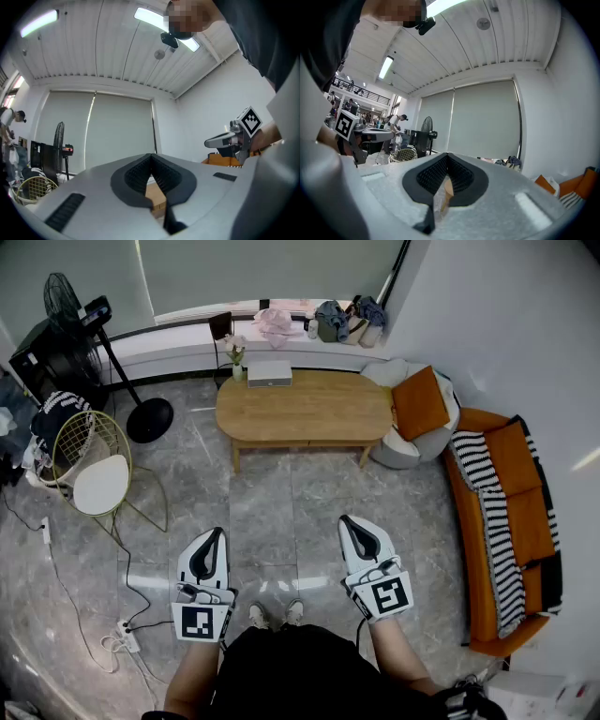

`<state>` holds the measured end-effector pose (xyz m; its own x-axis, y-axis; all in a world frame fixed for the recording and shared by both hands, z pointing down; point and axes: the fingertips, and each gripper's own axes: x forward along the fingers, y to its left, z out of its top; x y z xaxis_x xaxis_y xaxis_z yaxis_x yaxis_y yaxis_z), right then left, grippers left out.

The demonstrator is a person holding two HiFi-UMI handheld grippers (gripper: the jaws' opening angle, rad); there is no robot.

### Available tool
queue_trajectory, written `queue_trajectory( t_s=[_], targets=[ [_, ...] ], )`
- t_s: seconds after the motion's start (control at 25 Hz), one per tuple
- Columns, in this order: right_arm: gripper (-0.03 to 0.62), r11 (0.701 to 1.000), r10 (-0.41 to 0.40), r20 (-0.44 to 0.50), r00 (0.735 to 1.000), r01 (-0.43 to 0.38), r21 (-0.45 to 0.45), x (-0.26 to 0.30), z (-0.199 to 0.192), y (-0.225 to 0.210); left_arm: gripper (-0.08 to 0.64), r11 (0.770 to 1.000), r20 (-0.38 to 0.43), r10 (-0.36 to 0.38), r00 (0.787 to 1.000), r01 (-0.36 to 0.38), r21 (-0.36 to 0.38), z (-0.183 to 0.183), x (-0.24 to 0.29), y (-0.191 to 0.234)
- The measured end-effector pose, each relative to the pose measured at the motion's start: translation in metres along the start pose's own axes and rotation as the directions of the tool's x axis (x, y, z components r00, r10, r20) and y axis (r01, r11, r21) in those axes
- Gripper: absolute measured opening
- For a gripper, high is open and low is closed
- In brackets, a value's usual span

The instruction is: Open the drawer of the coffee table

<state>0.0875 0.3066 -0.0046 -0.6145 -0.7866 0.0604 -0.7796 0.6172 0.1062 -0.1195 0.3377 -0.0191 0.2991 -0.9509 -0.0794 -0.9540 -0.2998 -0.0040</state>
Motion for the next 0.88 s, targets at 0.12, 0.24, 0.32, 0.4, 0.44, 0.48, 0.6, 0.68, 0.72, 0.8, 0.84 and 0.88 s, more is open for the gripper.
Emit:
queue_trajectory(
  t_s=[0.12, 0.24, 0.32, 0.4, 0.44, 0.48, 0.6, 0.68, 0.72, 0.8, 0.84, 0.88],
  targets=[
    [0.005, 1.0, 0.005, 0.003, 1.0, -0.005, 0.008, -0.003, -0.001, -0.002, 0.006, 1.0, -0.001, 0.0, 1.0, 0.0, 0.031, -0.001, 0.0, -0.002],
    [0.005, 0.998, 0.021, 0.026, 0.999, -0.023, 0.063, -0.009, -0.002, -0.009, 0.006, 0.998, 0.003, -0.001, 1.0, 0.001, 0.068, 0.001, 0.001, -0.007],
    [0.005, 0.995, 0.029, 0.033, 0.999, -0.032, 0.093, -0.015, -0.005, -0.016, 0.006, 0.997, 0.016, 0.003, 1.0, -0.004, 0.075, 0.004, 0.002, -0.013],
    [0.005, 0.995, 0.034, 0.031, 0.999, -0.037, 0.097, -0.022, -0.011, -0.023, 0.006, 0.996, 0.02, 0.008, 1.0, -0.009, 0.089, 0.003, 0.002, -0.02],
    [0.005, 0.995, 0.037, 0.03, 0.999, -0.04, 0.096, -0.025, -0.014, -0.026, 0.006, 0.997, 0.018, 0.013, 1.0, -0.014, 0.078, 0.003, 0.002, -0.024],
    [0.005, 0.994, 0.04, 0.03, 0.999, -0.043, 0.096, -0.028, -0.017, -0.028, 0.006, 0.998, 0.016, 0.018, 1.0, -0.019, 0.061, 0.002, 0.002, -0.028],
    [0.005, 0.994, 0.043, 0.019, 0.999, -0.045, 0.1, -0.031, -0.028, -0.034, 0.006, 0.998, 0.011, 0.025, 1.0, -0.026, 0.057, 0.0, 0.003, -0.032],
    [0.005, 0.993, 0.041, 0.009, 0.999, -0.041, 0.114, -0.034, -0.034, -0.039, 0.006, 0.998, -0.005, 0.035, 0.999, -0.035, 0.044, -0.004, 0.003, -0.033],
    [0.005, 0.992, 0.04, 0.005, 0.999, -0.04, 0.117, -0.037, -0.036, -0.04, 0.006, 0.998, -0.005, 0.034, 0.999, -0.033, 0.045, -0.005, 0.003, -0.034],
    [0.005, 0.993, 0.035, -0.004, 0.999, -0.034, 0.114, -0.04, -0.04, -0.045, 0.006, 0.998, 0.007, 0.022, 1.0, -0.022, 0.057, -0.005, 0.005, -0.037],
    [0.005, 0.993, 0.029, -0.008, 1.0, -0.028, 0.116, -0.04, -0.041, -0.048, 0.006, 0.999, -0.001, 0.023, 1.0, -0.023, 0.049, -0.007, 0.007, -0.037],
    [0.005, 0.993, 0.022, -0.012, 1.0, -0.02, 0.12, -0.039, -0.043, -0.052, 0.006, 0.999, -0.015, 0.027, 1.0, -0.026, 0.038, -0.011, 0.01, -0.036]
  ],
)
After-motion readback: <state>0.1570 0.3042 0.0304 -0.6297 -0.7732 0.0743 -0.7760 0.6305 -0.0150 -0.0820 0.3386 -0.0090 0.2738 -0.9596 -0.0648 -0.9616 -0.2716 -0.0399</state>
